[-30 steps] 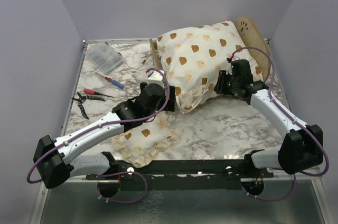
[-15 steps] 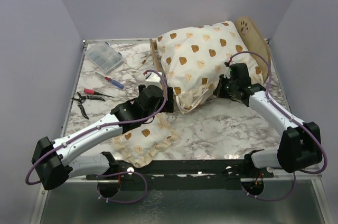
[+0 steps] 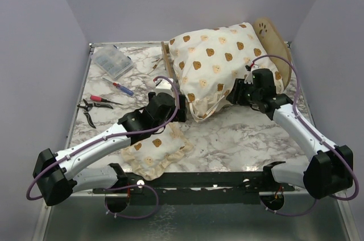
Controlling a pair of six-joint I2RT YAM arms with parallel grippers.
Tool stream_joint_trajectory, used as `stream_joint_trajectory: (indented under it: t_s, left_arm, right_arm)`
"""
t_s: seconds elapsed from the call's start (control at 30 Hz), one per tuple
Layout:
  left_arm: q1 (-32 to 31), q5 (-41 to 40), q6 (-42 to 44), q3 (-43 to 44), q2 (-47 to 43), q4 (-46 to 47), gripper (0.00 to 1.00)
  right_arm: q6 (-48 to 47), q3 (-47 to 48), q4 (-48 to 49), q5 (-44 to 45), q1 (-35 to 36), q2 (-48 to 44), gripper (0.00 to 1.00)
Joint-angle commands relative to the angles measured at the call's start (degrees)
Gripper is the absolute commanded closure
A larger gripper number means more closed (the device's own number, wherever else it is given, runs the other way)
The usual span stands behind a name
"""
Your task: Set up the pet bed
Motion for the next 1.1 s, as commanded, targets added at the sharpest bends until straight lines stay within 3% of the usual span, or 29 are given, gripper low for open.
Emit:
stream_joint_trajectory:
  t_s: [0.0,0.13,0.23,0.3,0.4,0.43,0.8,1.07]
  left_arm:
    - [-0.4,-0.9,-0.6,-0.8,-1.7,-0.7,0.09]
    - [-0.3,-1.0,-0.5,-0.8,-1.6,-0.7,0.09]
    - [-0.4,-0.7,-0.5,-0.8,-1.3,-0.7,0.09]
    - [-0.4,-0.6,-0.6,-0.8,-1.3,-0.7,0.09]
    - [-0.4,-1.0,-0.4,-0.6,-1.4,-0.7,0.09]
    - [-0.4,-1.0,-0.3,-0.5,-1.3,-0.8,0.09]
    - [-0.4,-2.2,1.3,2.3,-1.0,-3.7,0.09]
    - [-0.4,-3.6,2.3,3.0,-1.0,-5.8,0.08]
  right_arm:
    - [-0.8,-1.6,0.7,2.3,0.7,0.3,0.44]
    - [-1.3,-2.2,3.5,4.2,0.9,3.0,0.42]
    - [-1.3,-2.5,5.2,4.8,1.0,4.7,0.48]
    - [-1.5,-2.8,6.3,4.6,1.0,5.1,0.59]
    - [-1.7,-1.4,4.3,3.6,1.4,5.0,0.96]
    - [-1.4,-0.5,2.9,3.5,1.8,4.6,0.99]
    - [13.3,7.7,-18.0,12.4,10.1,-3.9,0.99]
    - [19.7,-4.4,-14.2,9.5,11.1,-5.1,0.99]
